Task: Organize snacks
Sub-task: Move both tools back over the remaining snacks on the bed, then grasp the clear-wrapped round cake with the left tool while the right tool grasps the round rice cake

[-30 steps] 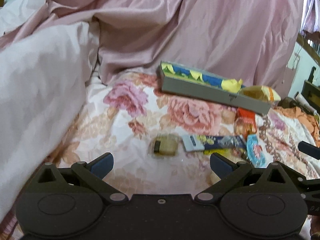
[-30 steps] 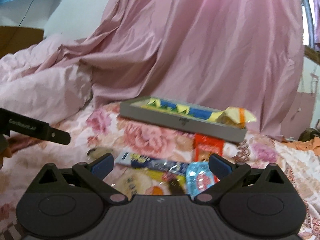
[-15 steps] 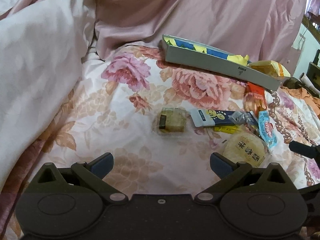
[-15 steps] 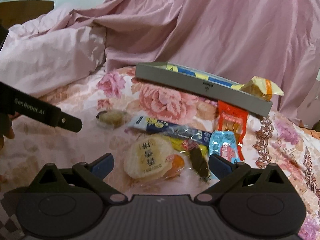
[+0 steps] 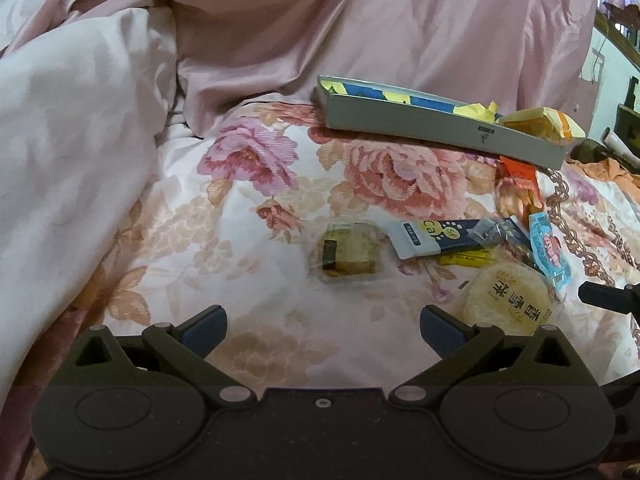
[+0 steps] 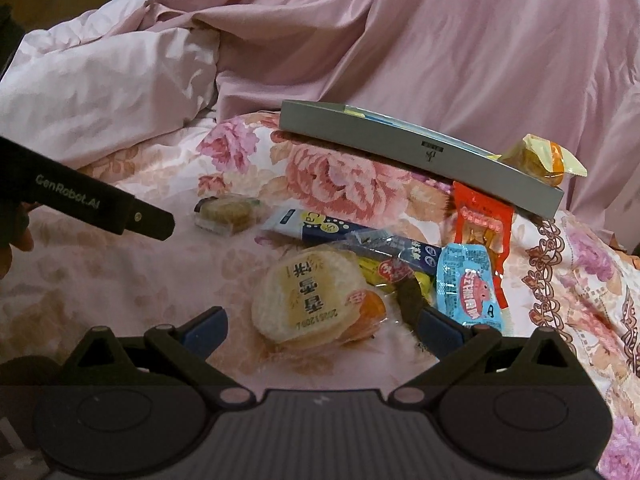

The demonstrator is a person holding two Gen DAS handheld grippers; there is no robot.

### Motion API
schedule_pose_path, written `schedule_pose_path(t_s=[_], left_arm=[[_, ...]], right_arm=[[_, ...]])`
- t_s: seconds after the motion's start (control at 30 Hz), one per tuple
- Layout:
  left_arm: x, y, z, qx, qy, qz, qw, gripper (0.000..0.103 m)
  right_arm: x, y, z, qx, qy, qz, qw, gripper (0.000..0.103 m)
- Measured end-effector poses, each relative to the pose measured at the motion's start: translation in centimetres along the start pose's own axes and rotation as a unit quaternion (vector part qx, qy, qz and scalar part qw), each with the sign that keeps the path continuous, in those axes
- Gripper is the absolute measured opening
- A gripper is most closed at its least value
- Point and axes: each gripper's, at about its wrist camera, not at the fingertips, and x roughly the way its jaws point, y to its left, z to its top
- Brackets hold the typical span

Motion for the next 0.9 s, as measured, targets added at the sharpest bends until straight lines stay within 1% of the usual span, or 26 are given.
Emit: schedule_pose_path(t_s=[0.2,0.27,0.43,0.6,0.77,0.9], left_arm=[[0.7,-0.2,0.0,0.003,-0.002,0.001,1.0000,0.102],[1.0,-0.1,0.2,-0.003,-0.004,0.000,1.0000,0.102],[2.1,0.1,1.2,-0.036,-0.022,-0.007,0.9991,0.102],[3.7,0.0,2.1,-0.037,-0.027,-0.009,0.9989,0.102],[5.5,-0.3,2.7,-0.019,-0.021,-0.013,0.9995,0.102],[6.5,-1.1,3.2,0.026,-0.021,-0.007,0.9994,0.102]], right_arm=[[0.7,0.4,-0.3,-0.011,0.007,0.002,1.000,0.103],[0.8,0.6,-0.4,-0.017,0.006,0.001,1.000,0.103],[1.0,1.0,-0.6,-0.032,0.002,-0.010,0.999,0.103],[1.2,0.9,-0.7,-0.031,-0.001,-0.020,0.999,0.103],[1.6,1.0,-0.4,-0.048,-0.014,-0.036,0.998,0.103],[2.2,1.0,-0.1,-0.065,-0.015,-0.040,0.997,0.103]])
